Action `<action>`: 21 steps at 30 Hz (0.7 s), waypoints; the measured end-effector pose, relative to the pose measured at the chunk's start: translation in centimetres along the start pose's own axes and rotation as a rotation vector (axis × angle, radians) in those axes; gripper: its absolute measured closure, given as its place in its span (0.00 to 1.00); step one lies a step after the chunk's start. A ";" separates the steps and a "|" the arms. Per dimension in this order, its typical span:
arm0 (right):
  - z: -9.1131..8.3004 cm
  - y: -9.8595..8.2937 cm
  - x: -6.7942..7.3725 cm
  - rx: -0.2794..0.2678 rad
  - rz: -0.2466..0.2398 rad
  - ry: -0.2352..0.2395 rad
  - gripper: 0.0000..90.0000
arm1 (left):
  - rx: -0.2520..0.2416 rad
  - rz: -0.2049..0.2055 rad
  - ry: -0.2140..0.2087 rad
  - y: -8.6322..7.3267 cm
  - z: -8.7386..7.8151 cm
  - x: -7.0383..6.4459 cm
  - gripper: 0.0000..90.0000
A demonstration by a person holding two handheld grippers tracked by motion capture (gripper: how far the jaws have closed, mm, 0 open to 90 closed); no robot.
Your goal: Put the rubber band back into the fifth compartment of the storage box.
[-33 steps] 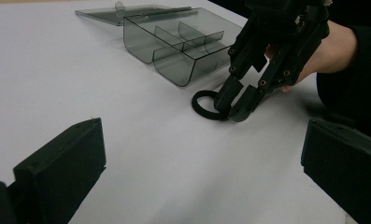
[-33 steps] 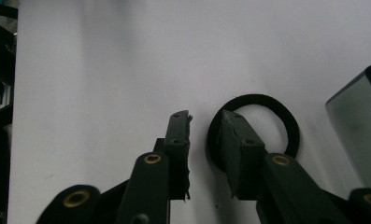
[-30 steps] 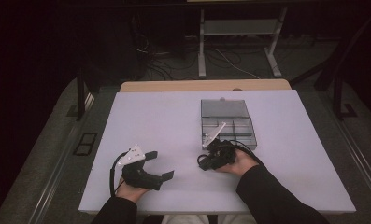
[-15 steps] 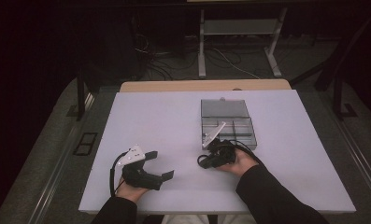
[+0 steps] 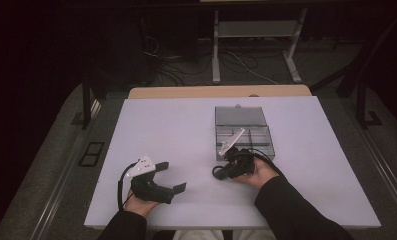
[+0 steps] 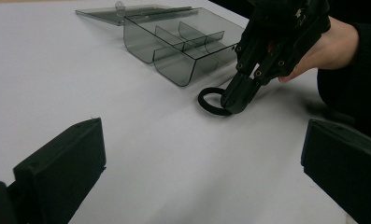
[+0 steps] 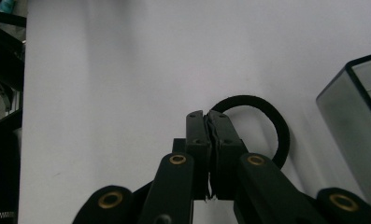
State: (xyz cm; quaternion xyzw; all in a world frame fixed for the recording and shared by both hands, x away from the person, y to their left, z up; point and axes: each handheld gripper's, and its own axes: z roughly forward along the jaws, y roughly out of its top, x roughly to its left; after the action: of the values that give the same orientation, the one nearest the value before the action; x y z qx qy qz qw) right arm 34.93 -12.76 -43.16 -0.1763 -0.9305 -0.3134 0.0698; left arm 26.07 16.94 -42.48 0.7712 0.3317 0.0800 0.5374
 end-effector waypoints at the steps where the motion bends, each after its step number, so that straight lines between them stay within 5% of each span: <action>1: -0.1 0.0 0.0 -0.001 0.002 -0.001 0.97 | 0.000 0.001 0.000 0.0 0.0 0.0 0.00; 21: -2.9 0.4 1.0 -0.034 -0.019 -0.004 0.97 | 0.005 0.003 -0.001 0.0 0.1 0.0 0.00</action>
State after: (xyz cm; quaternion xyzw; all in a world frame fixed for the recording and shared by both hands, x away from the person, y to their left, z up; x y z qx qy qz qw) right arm 34.18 -13.99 -40.38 -0.1691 -0.9268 -0.3295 0.0621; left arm 26.14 16.87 -42.53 0.7730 0.3305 0.0794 0.5357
